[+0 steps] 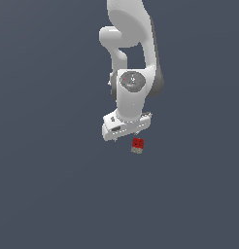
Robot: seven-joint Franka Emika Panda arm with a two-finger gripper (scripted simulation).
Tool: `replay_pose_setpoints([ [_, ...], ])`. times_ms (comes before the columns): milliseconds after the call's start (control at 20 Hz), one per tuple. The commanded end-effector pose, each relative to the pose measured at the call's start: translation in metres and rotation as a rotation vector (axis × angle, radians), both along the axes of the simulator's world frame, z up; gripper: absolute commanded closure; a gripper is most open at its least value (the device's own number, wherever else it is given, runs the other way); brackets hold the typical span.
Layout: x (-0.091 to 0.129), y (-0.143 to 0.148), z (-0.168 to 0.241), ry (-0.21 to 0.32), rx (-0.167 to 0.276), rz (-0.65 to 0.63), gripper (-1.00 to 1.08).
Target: Pick up the object and move it to a goal position.
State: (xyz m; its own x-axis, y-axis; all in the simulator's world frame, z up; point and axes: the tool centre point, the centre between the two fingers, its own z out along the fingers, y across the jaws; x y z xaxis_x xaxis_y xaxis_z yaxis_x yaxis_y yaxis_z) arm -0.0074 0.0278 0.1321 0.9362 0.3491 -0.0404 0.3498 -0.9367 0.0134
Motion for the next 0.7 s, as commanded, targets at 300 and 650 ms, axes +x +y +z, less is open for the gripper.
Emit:
replay_pose_setpoints([
  [300, -0.001, 0.017, -0.015, -0.001, 0.009, 0.268, -0.92],
  [650, -0.003, 0.031, -0.026, -0.003, 0.018, 0.489, -0.92],
])
